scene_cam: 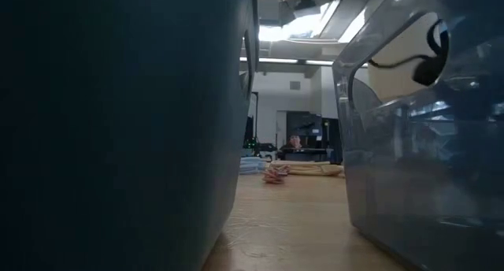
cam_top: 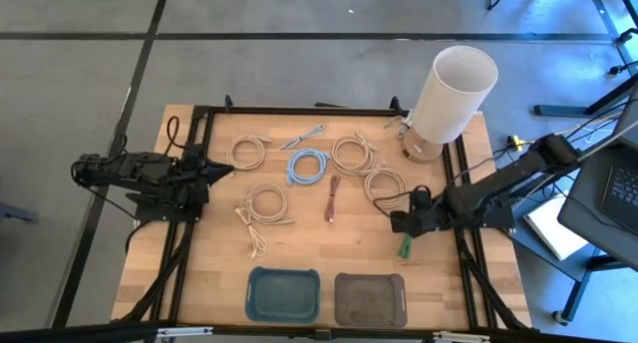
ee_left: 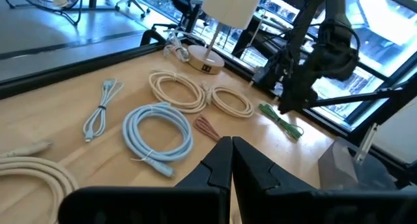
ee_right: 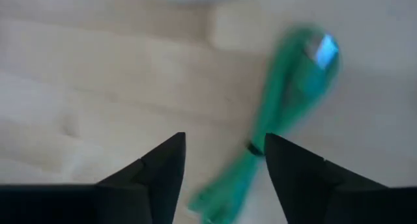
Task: Pick & Place USB Port
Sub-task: Put the green charger cable into the black bin
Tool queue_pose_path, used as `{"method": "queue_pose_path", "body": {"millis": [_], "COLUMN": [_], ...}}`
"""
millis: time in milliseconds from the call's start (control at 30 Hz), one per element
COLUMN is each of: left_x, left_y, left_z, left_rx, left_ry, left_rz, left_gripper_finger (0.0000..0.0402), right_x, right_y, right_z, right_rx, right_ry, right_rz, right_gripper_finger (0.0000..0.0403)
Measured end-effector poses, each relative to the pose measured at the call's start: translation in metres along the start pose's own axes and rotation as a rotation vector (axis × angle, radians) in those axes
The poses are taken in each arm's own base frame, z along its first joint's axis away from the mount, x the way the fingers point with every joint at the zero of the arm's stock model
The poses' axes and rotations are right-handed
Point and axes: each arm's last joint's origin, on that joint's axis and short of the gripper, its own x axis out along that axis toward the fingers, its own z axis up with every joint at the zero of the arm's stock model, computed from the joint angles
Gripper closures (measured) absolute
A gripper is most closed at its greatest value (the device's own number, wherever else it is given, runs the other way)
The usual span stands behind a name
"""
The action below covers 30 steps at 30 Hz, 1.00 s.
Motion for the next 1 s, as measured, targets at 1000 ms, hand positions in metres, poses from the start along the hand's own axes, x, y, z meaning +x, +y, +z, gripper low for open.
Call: {"method": "queue_pose_path", "body": {"millis": [1000], "left_x": [0.000], "left_y": [0.000], "left_z": [0.000], "left_rx": [0.028], "left_ry": [-0.011], "left_rz": [0.015], "left_gripper_finger": [0.0398], "right_x": [0.032], "right_y": [0.001], "right_z": [-0.020], "right_rx": [0.042], "right_ry": [-0.076], "right_rz": [-0.221], "right_gripper_finger": [0.0344]}}
